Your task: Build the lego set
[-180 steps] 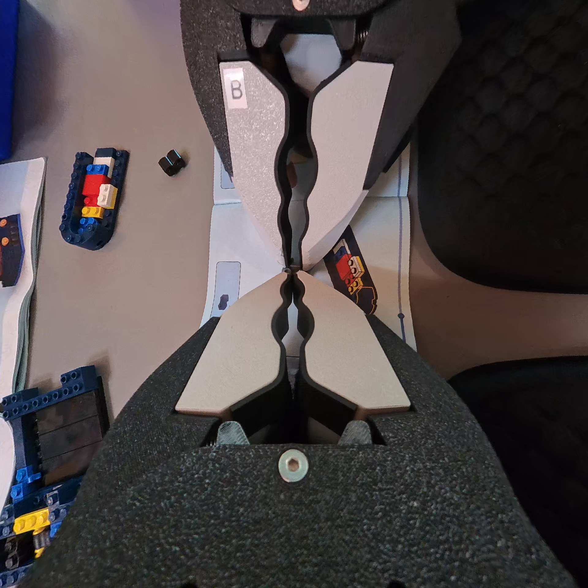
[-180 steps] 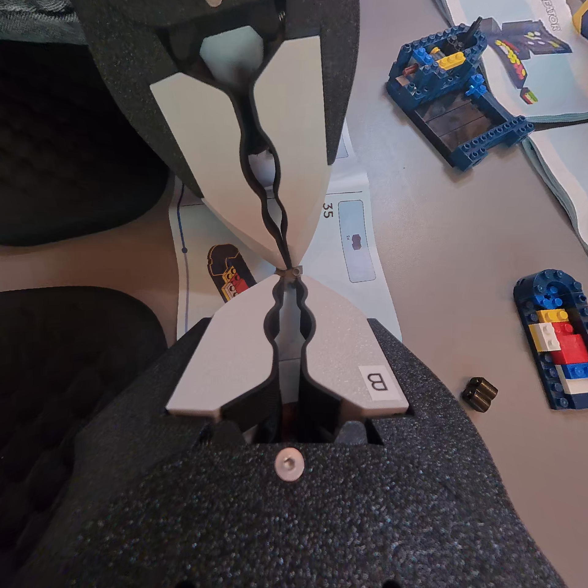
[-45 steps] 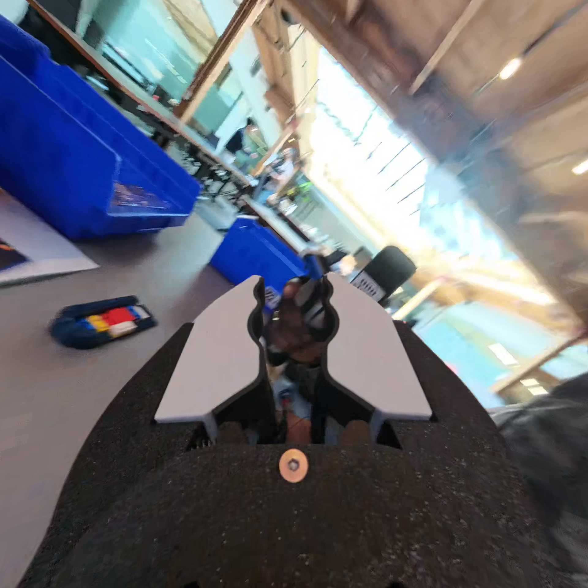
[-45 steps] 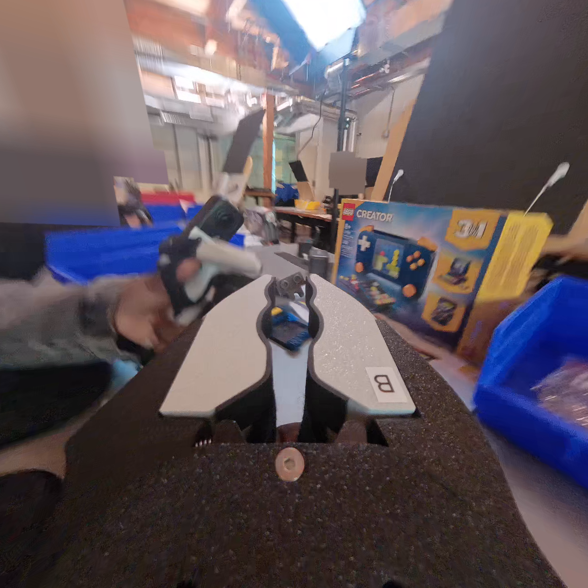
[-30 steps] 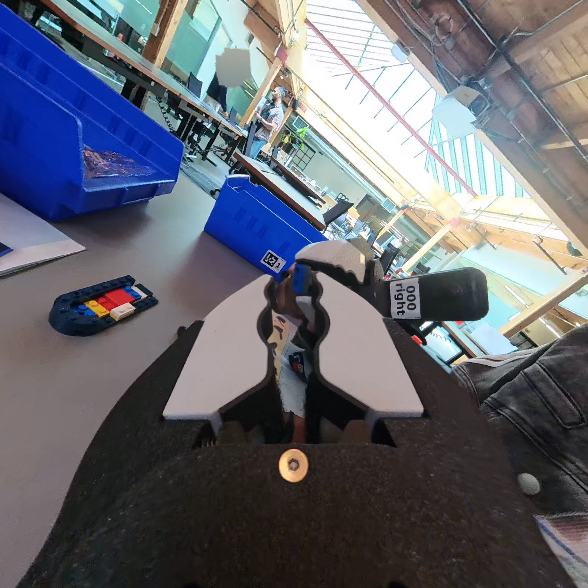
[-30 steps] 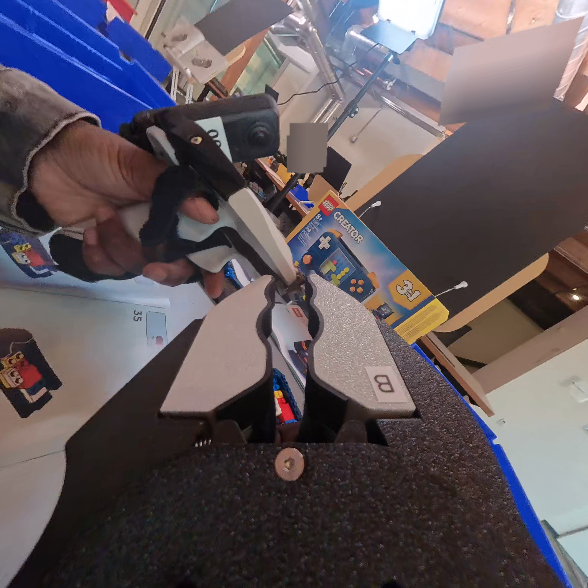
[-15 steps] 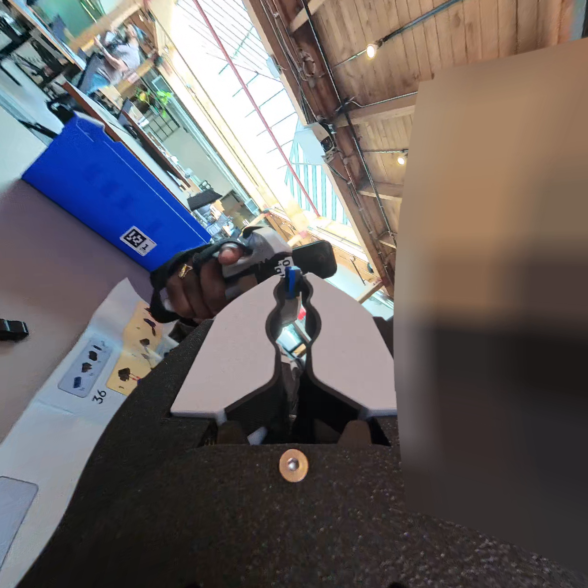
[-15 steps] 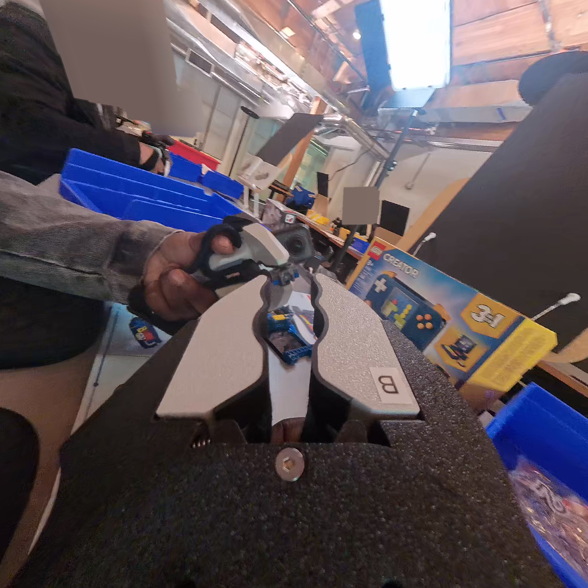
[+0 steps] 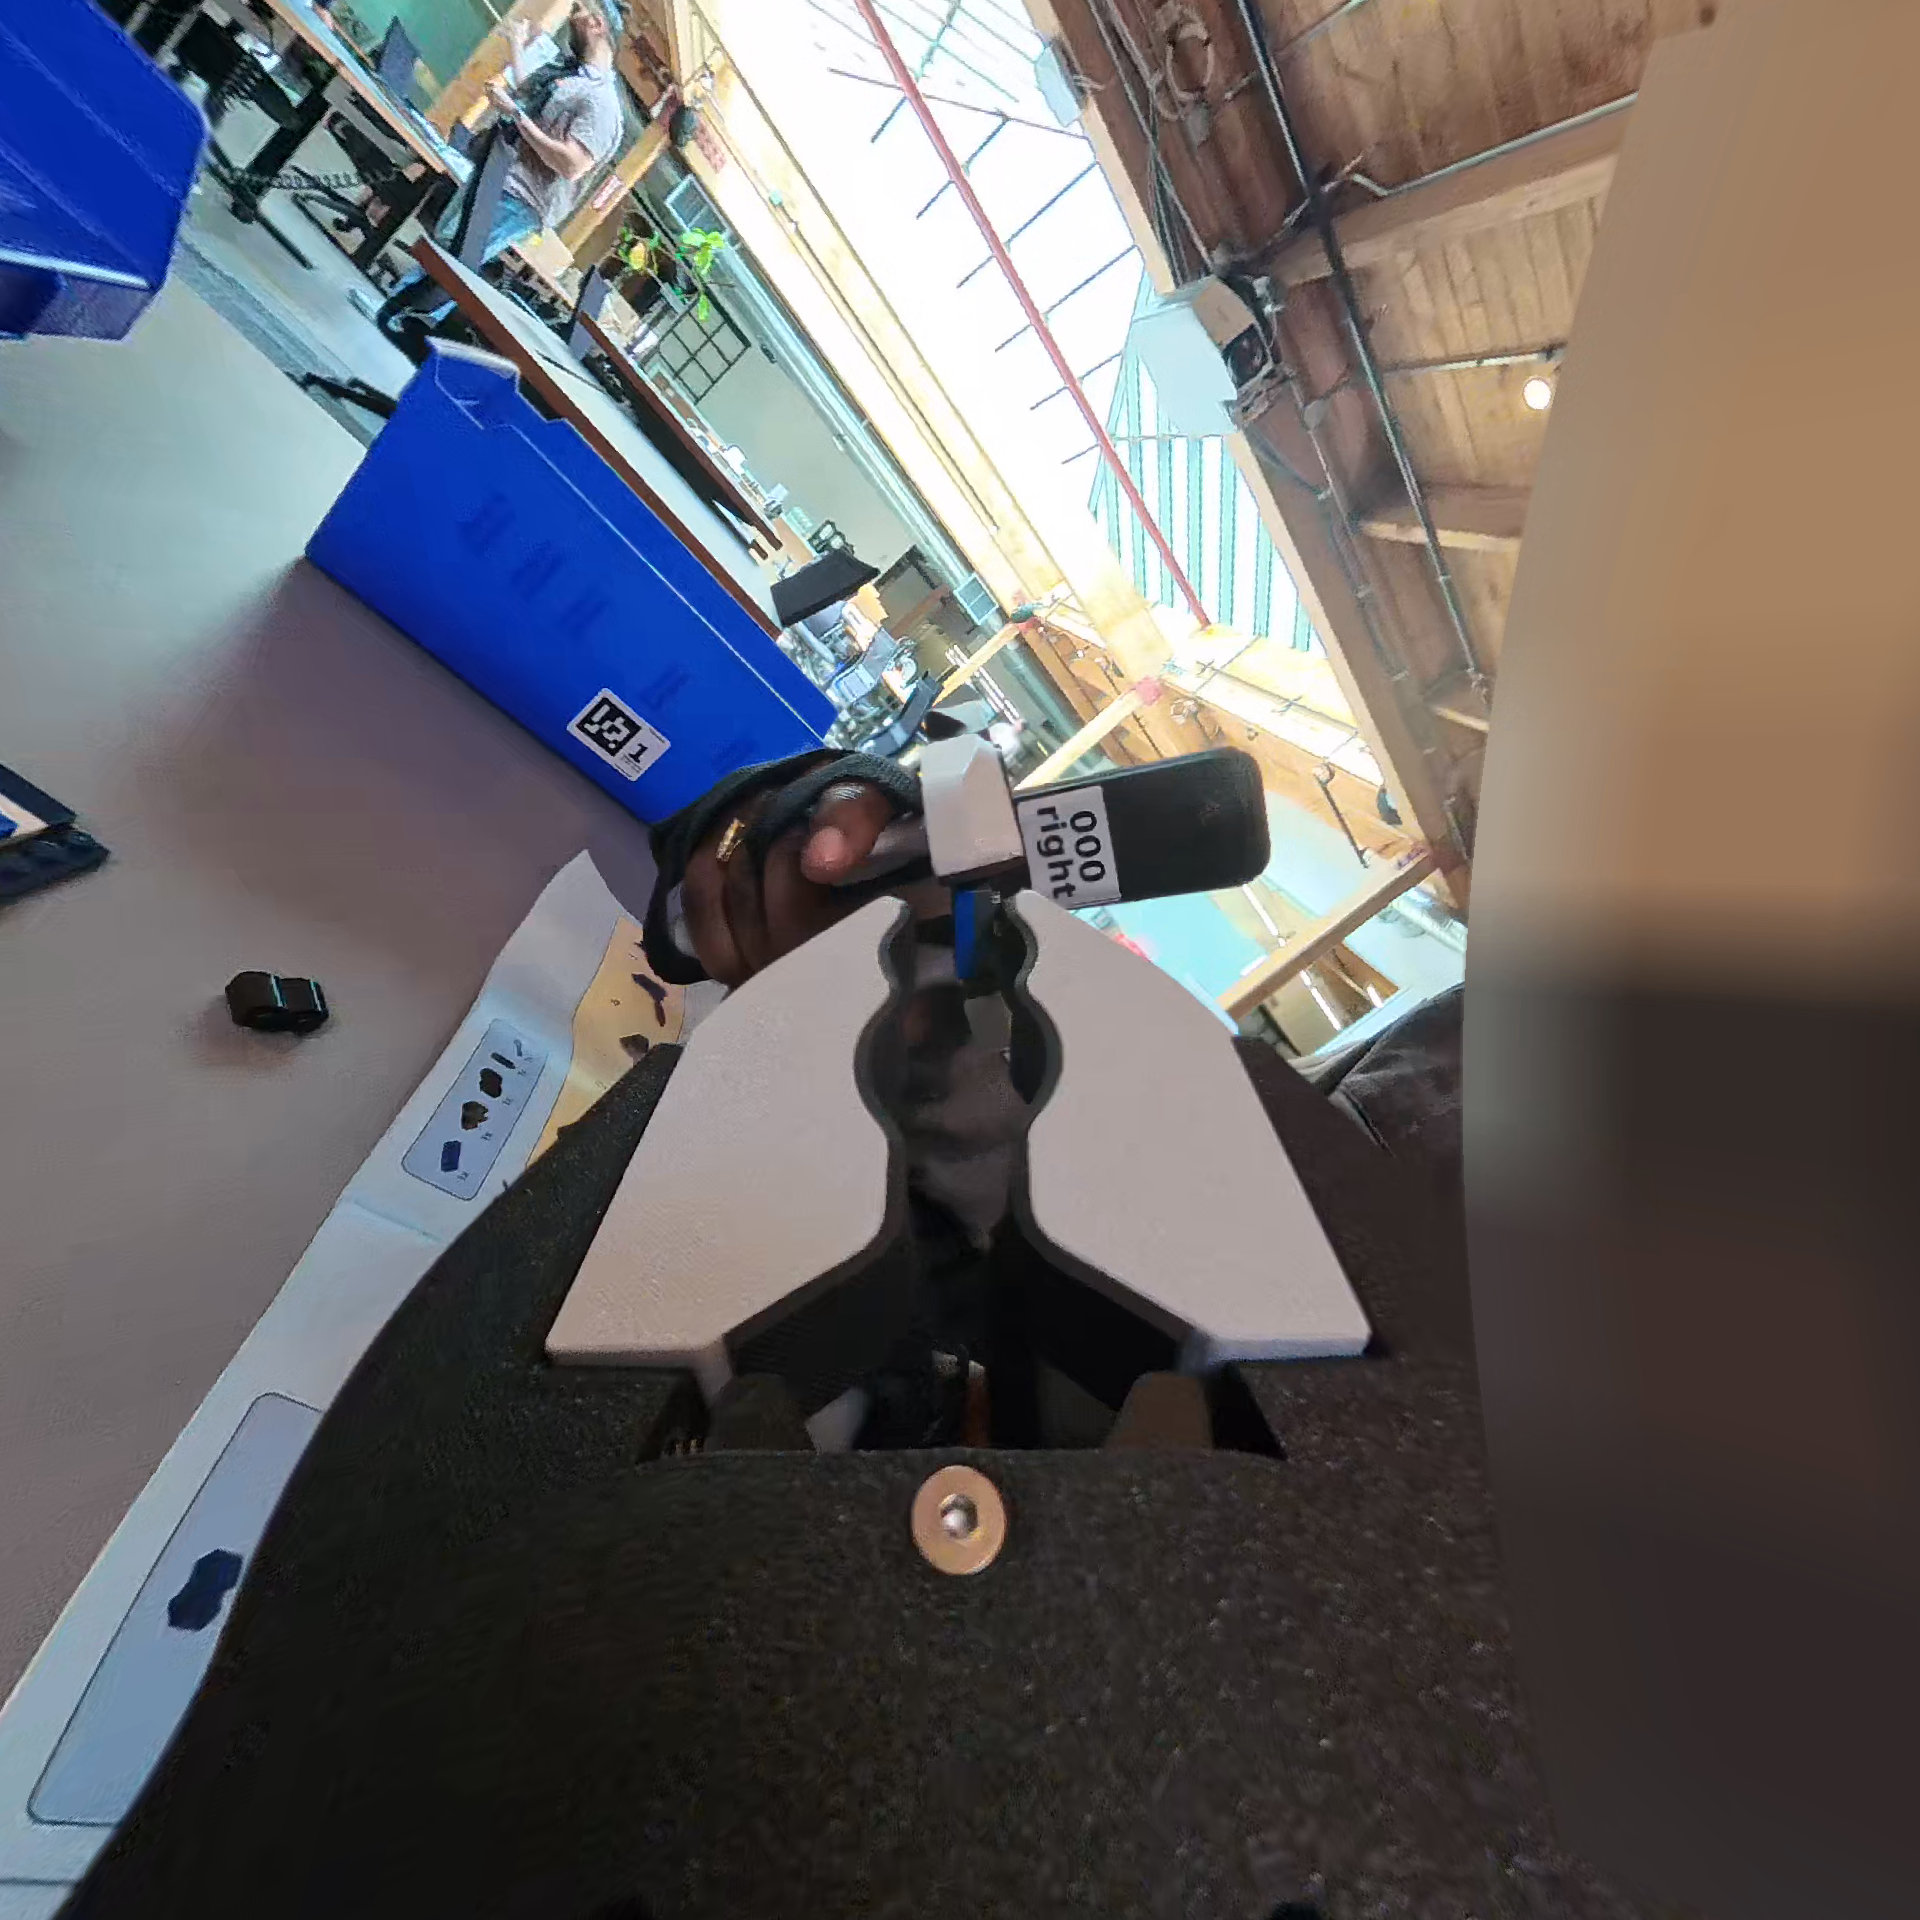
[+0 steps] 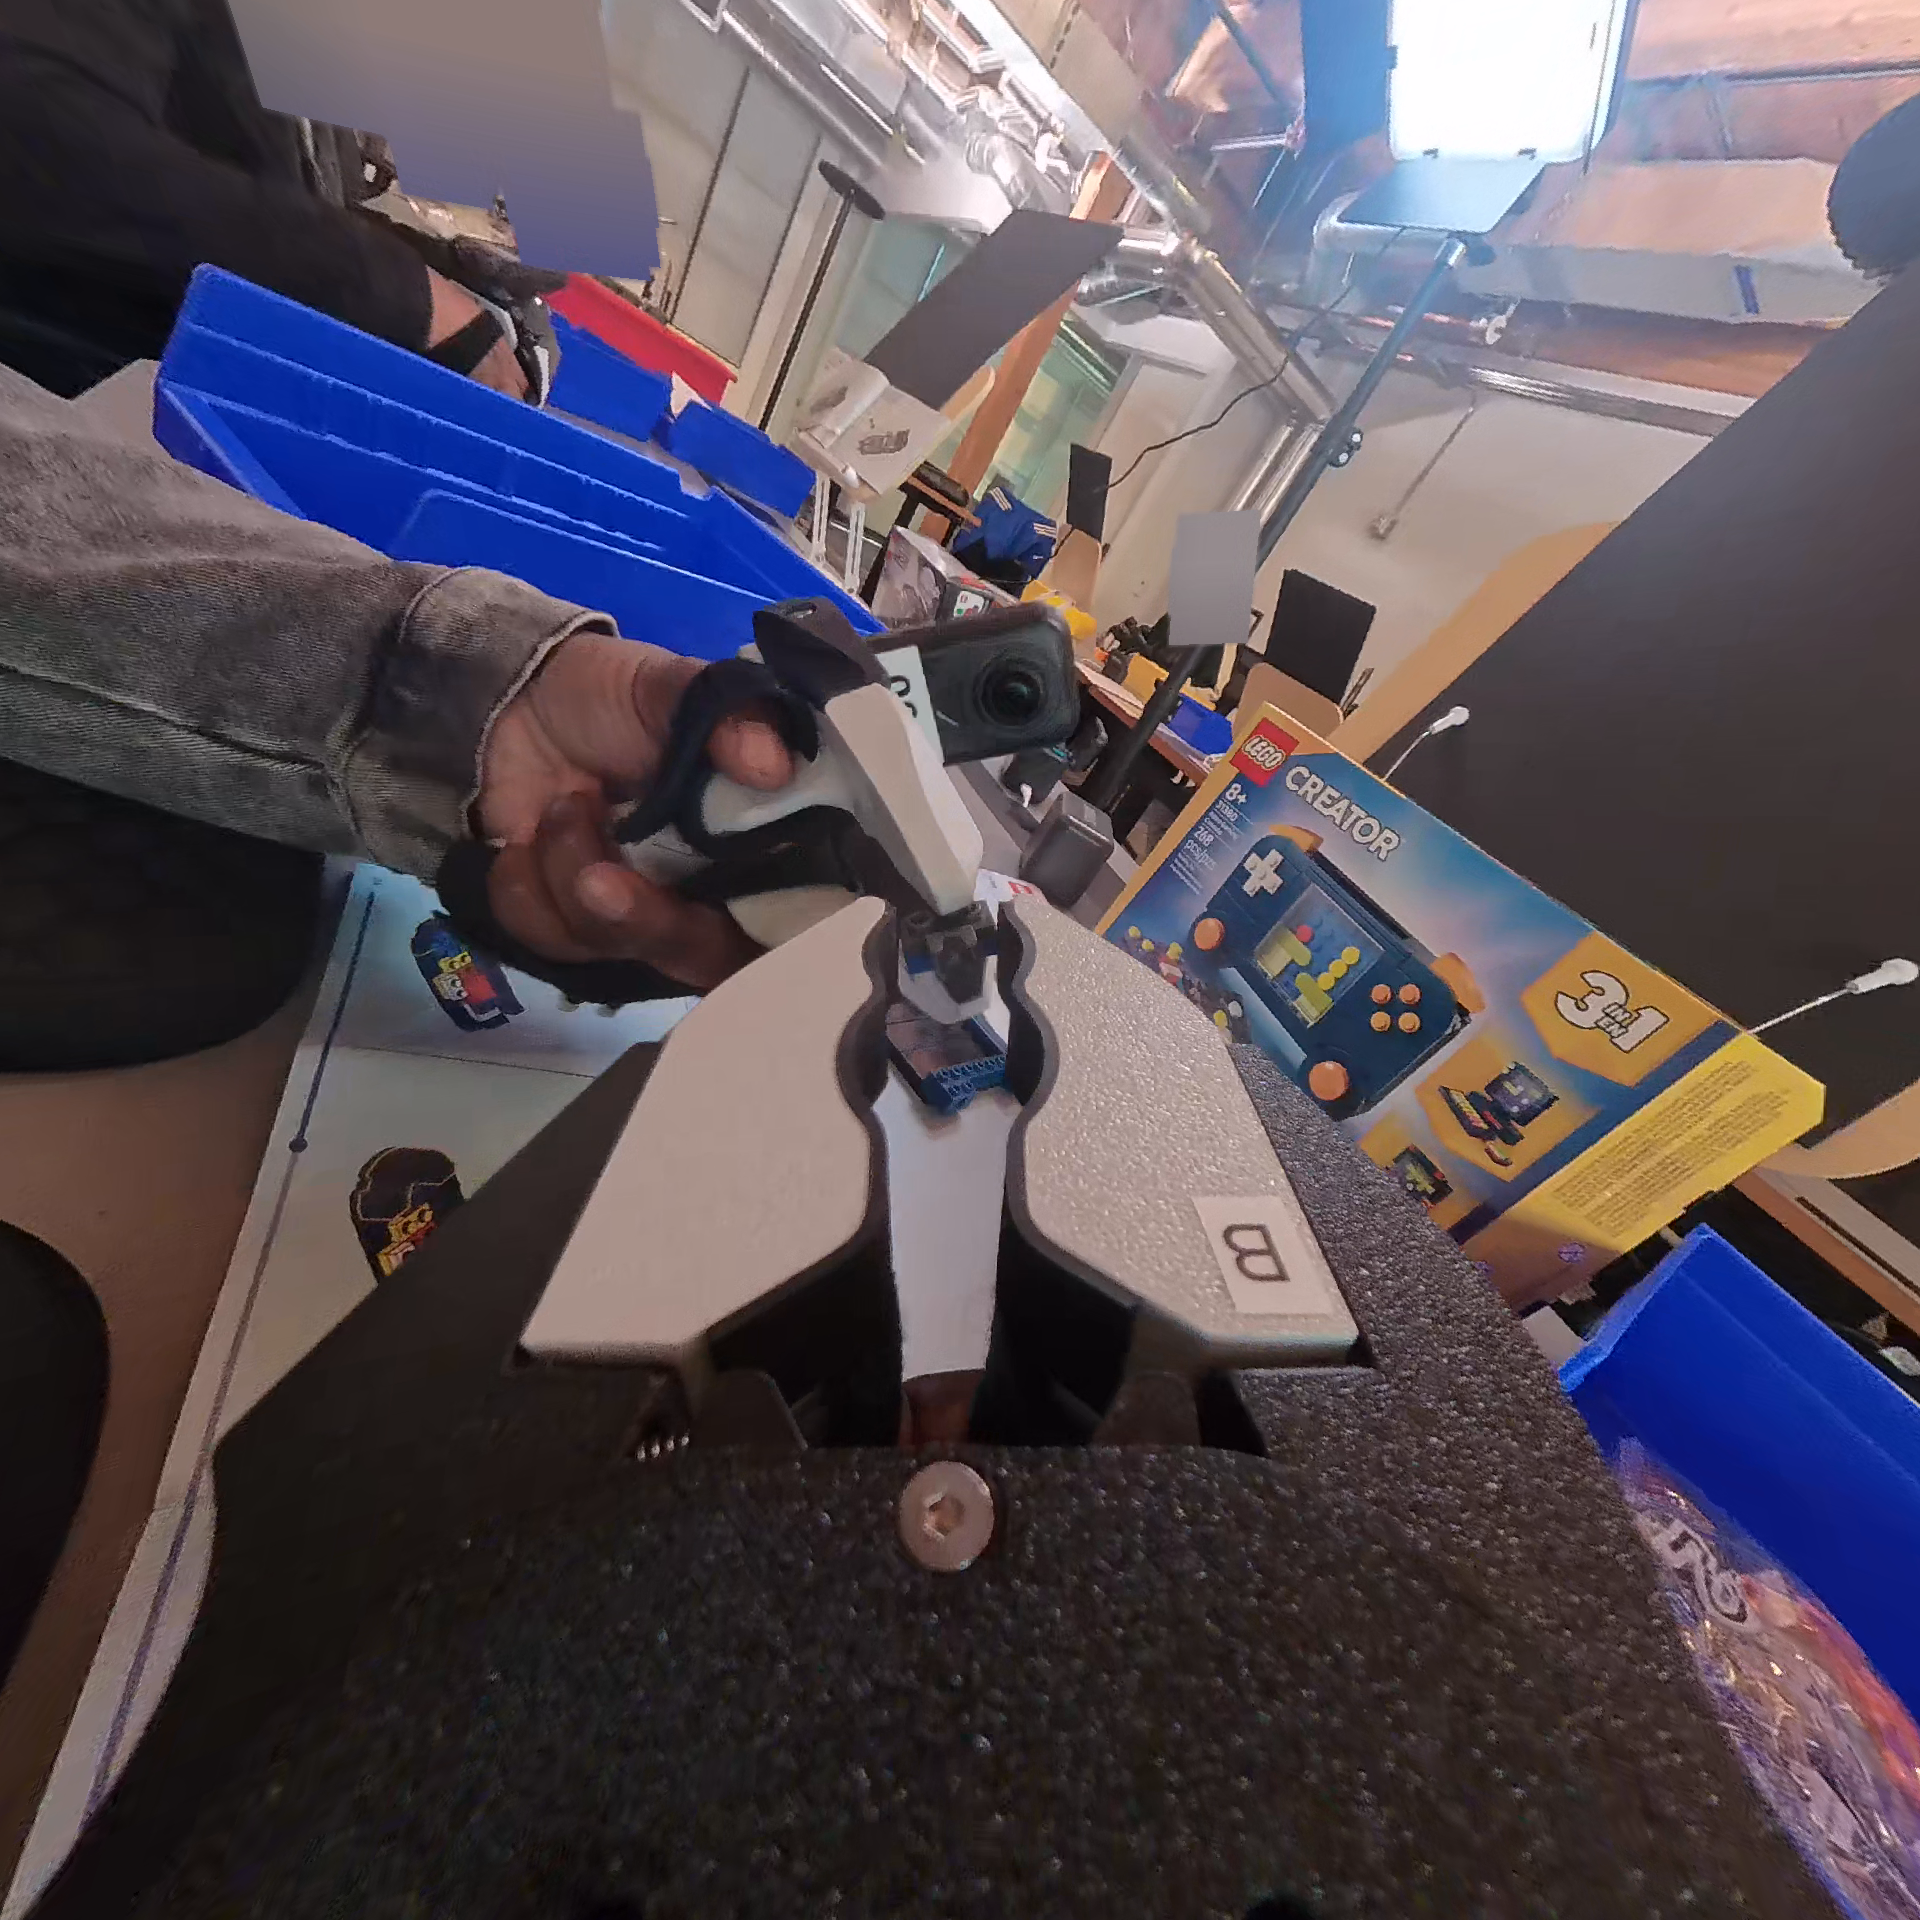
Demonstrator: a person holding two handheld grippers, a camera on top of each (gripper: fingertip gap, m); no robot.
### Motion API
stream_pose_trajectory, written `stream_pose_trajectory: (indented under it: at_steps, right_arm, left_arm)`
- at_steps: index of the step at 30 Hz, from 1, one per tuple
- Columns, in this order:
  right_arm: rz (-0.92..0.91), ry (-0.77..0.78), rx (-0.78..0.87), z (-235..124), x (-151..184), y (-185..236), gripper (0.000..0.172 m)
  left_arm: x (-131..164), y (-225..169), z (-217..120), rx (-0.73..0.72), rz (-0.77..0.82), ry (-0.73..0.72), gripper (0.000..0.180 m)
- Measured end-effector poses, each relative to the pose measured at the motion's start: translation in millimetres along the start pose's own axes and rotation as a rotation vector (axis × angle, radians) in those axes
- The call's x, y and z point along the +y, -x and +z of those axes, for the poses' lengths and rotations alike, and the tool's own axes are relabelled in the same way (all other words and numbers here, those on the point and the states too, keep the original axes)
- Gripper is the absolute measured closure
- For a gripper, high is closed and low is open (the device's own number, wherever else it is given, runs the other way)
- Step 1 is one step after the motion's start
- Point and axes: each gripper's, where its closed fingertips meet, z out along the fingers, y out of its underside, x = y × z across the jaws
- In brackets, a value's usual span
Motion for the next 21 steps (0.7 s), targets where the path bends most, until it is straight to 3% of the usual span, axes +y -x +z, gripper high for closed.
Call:
stream_pose_trajectory:
  at_steps: [5,9,13,18,21]
  right_arm:
    - [0.042,-0.031,0.01,1,-3,-2,0.153]
    - [0.228,-0.135,0.178,-12,-11,-39,0.152]
    - [0.564,-0.233,0.411,-39,7,-90,0.152]
    - [1.043,-0.561,0.49,-78,22,-127,0.135]
    - [1.288,-0.861,0.429,-106,26,-142,0.138]
  left_arm:
    - [-3,-7,-1,-0.013,0.126,-0.005,0.172]
    - [-58,-42,-37,0.119,0.214,-0.363,0.173]
    - [-95,-37,-87,0.037,0.244,-0.624,0.173]
    - [-103,-42,-105,0.096,0.228,-0.746,0.172]
    - [-100,-39,-101,0.128,0.196,-0.727,0.172]
